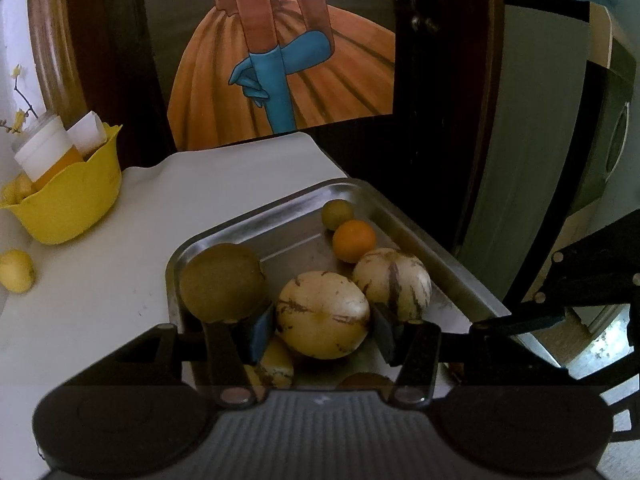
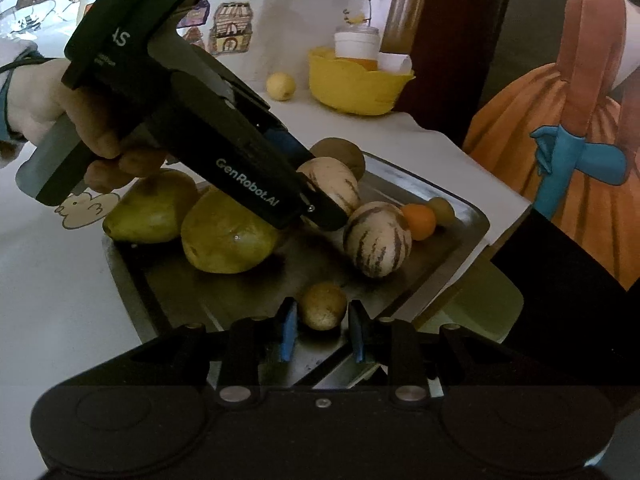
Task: Organize fruits
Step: 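Lower both fruits into the tray and open both tools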
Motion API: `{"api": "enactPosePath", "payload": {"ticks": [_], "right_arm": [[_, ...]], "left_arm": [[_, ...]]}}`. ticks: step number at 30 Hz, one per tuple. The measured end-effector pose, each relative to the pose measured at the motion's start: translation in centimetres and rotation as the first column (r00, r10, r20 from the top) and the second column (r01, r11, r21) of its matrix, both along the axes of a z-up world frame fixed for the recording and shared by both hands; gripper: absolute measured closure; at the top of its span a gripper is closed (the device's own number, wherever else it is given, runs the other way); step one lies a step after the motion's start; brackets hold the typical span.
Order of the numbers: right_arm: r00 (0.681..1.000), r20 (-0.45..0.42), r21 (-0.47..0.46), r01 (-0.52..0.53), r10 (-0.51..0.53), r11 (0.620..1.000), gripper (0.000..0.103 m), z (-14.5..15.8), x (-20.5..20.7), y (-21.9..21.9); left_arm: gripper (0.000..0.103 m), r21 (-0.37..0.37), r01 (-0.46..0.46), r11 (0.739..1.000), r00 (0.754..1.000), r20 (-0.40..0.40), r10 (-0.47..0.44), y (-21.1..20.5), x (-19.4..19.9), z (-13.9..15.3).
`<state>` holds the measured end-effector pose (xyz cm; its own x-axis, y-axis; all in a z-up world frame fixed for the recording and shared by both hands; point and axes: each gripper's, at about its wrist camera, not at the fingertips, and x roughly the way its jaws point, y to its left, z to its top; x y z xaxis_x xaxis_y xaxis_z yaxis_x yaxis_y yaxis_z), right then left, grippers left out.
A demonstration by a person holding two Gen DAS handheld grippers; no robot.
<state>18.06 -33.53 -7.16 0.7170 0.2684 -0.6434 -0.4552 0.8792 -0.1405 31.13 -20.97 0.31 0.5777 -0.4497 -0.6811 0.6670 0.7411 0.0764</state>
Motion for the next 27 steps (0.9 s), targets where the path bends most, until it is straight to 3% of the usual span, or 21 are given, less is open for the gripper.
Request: {"api": "enactPosePath", "payload": {"ticks": [17, 27], "right_arm": [[0.997, 0.025, 0.040, 0.077, -0.078, 0.996, 0.072, -0.4, -1.1, 0.4], [0.988, 0.034, 0.123, 0.147, -0.152, 0.981, 0.059, -0.3, -1.6, 0.6]], "left_arm": [[0.045, 0.003, -0.027, 1.000, 1.000, 0.011, 0.027, 0.4, -0.6, 1.4], [0.026, -0.070, -0.122, 0.990, 0.992, 0.031, 0.124, 3.2, -2.0, 3.3]]}}
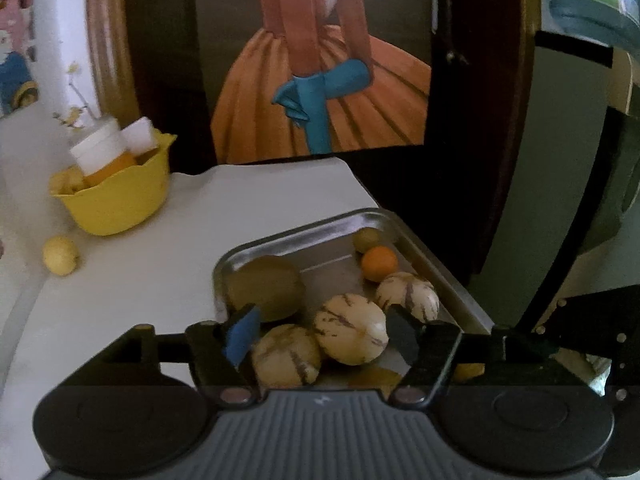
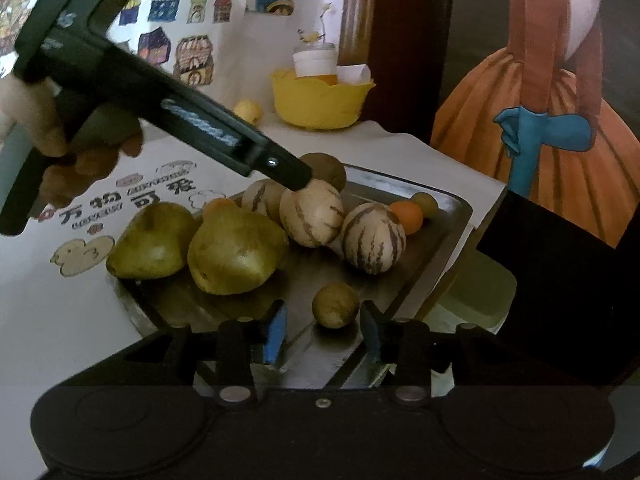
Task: Organize fruits
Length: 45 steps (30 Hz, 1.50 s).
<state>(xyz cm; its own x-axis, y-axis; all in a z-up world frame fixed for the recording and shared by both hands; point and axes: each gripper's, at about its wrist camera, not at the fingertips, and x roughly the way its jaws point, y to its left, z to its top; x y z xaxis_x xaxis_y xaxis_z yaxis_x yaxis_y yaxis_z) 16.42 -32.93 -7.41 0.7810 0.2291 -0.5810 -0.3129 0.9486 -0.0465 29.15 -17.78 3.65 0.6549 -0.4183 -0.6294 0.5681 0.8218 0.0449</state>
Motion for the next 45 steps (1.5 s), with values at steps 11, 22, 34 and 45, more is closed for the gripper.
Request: {"api": "enactPosePath", "payload": {"ticks": [11, 22, 34, 45], "right_arm": [[0.996, 0.050, 0.072, 0.072, -0.075, 0.995, 0.043, 1.4, -1.7, 0.5], [0.987, 0.096, 0.120, 0.116, -0.128, 0.986, 0.025, 3.2, -3.9, 2.0], [0.976, 0.152, 0.133, 0.136, -0.156, 0.982, 0.012, 4.2, -7.0, 4.3], [0.958, 0.177, 0.199, 0.189, -0.225, 0.962, 0.001, 4.6, -9.9, 5.3]], "left_arm": [[0.006, -0.075, -0.117, 0.990, 0.993, -0.004, 0.117, 3.7, -2.7, 1.2], [0.001, -0.156, -0.270, 0.950, 0.962, 0.006, 0.274, 8.5, -6.7, 2.3], [0.001, -0.199, -0.360, 0.911, 0.929, 0.009, 0.369, 12.1, -11.6, 2.1], [0.000, -0.234, -0.447, 0.863, 0.883, 0.035, 0.467, 14.3, -16.2, 1.5]]}}
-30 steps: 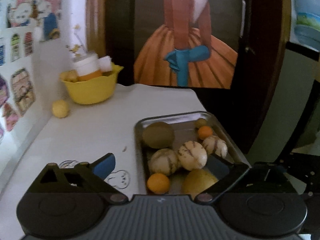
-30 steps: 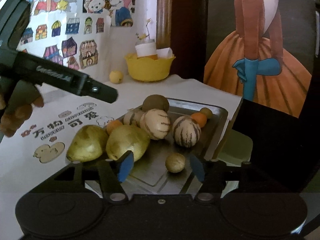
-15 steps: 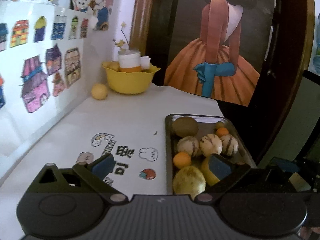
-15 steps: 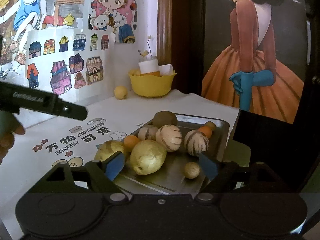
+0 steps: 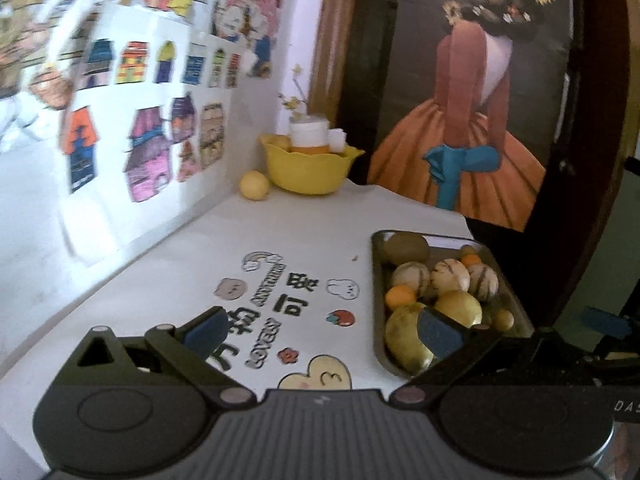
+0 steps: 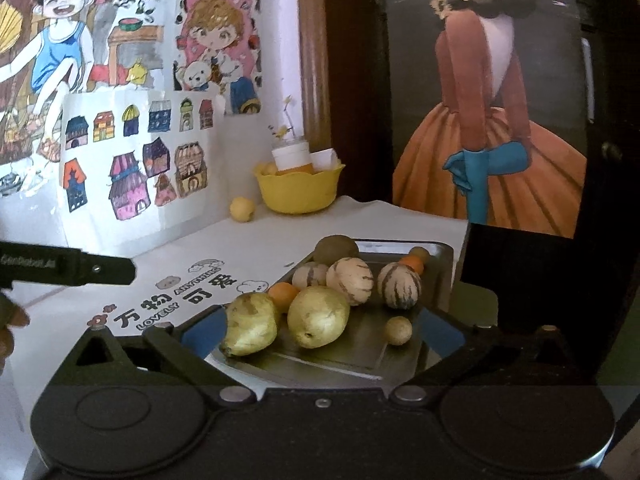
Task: Organize fruits
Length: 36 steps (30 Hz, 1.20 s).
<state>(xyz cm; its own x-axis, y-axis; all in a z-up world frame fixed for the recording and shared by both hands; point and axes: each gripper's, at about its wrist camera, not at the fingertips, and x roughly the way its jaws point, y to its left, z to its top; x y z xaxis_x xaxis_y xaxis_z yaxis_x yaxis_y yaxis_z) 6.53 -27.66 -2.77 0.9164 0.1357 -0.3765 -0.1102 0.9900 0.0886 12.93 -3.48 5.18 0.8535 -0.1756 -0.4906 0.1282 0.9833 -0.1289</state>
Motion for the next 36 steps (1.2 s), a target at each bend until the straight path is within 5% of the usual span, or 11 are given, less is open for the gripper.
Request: {"api": "enactPosePath", "payload": {"ticks": [36], "right_arm": [[0.996, 0.030, 0.047, 0.086, -0.087, 0.995, 0.001, -2.3, -7.6, 2.3]], "left_arm": [[0.000, 0.013, -0.124, 0.992, 0.990, 0.066, 0.123, 2.5, -8.7, -4.6]]}}
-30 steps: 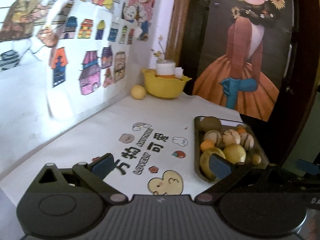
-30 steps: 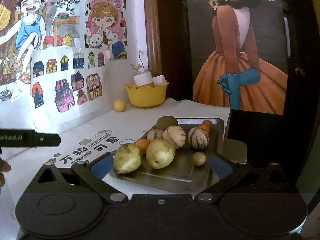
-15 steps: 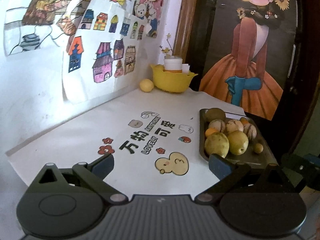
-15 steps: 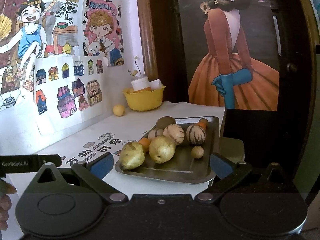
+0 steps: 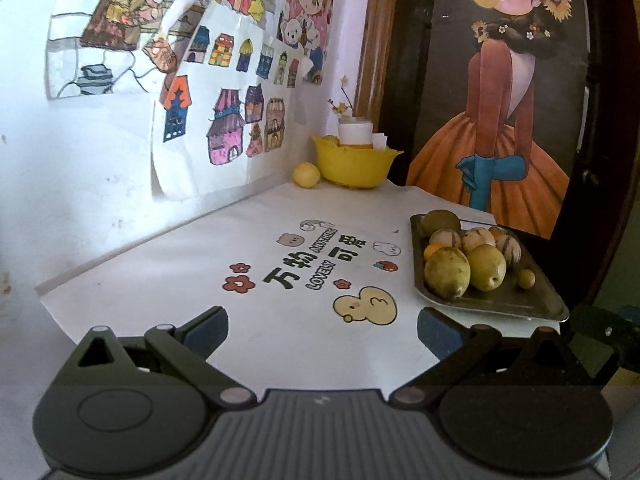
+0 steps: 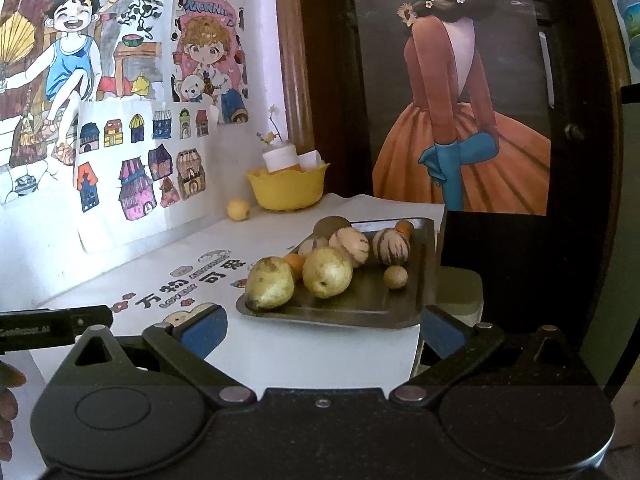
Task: Organize fruits
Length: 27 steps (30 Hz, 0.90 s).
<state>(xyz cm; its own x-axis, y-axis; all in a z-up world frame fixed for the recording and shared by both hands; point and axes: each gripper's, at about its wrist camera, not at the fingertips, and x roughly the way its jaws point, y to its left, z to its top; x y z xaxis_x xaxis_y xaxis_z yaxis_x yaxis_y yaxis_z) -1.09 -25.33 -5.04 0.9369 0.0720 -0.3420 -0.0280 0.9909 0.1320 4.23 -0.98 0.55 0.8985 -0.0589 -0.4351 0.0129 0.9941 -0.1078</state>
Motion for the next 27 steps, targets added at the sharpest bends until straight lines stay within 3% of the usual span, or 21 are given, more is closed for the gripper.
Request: {"api": "enactPosePath", "payload": {"ticks": [8, 27], "right_arm": [[1.000, 0.012, -0.041, 0.000, 0.001, 0.999, 0.001, -1.0, -0.8, 0.6], [1.000, -0.016, -0.017, -0.012, 0.012, 1.000, 0.001, -1.6, -0.6, 0.7]], "left_arm": [[0.000, 0.009, 0.006, 1.000, 1.000, 0.019, -0.006, 0.1, -1.2, -0.6], [0.000, 0.005, -0.003, 1.000, 1.000, 0.000, 0.003, 0.3, -1.6, -1.4]]}}
